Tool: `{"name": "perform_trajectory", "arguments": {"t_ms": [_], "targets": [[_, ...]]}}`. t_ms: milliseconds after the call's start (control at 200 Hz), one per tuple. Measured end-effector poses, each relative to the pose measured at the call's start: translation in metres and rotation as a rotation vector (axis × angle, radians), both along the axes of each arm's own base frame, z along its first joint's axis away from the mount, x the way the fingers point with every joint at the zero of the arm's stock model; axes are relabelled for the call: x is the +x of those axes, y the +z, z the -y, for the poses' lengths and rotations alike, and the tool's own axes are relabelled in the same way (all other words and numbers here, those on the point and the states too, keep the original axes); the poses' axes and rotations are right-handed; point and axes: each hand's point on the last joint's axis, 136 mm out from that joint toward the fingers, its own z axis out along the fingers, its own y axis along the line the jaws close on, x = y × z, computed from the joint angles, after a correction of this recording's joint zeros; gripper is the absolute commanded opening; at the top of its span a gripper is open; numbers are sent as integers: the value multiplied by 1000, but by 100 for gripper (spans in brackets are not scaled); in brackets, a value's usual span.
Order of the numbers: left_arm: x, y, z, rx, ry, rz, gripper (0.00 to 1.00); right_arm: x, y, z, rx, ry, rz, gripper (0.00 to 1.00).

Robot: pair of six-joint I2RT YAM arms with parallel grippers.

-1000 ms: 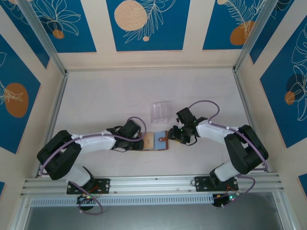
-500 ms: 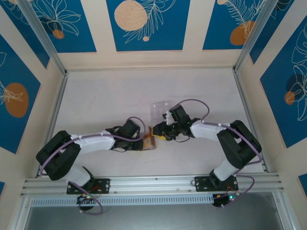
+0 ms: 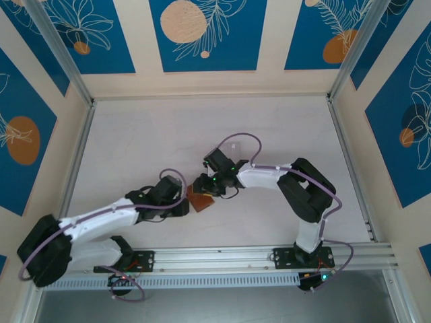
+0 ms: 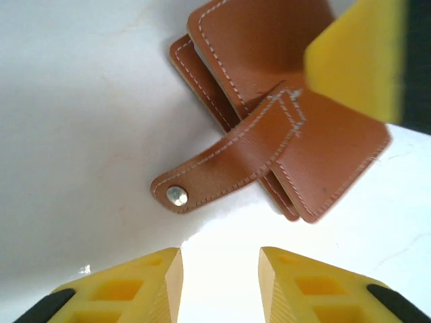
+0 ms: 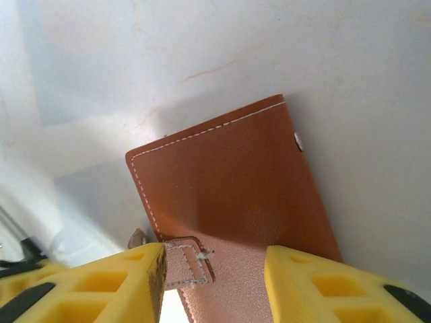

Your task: Put the credit cards into the card holder

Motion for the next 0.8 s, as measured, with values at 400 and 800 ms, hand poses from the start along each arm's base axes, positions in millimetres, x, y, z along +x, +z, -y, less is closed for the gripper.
{"name": "perform_trajectory", "arguments": {"t_ms": [400, 800], "targets": [[51, 13, 13, -21, 40, -31, 19, -1, 0, 1, -53, 28, 42, 47], [64, -29, 31, -26, 6, -77, 15, 0, 5, 10, -2, 33, -18, 49]]}}
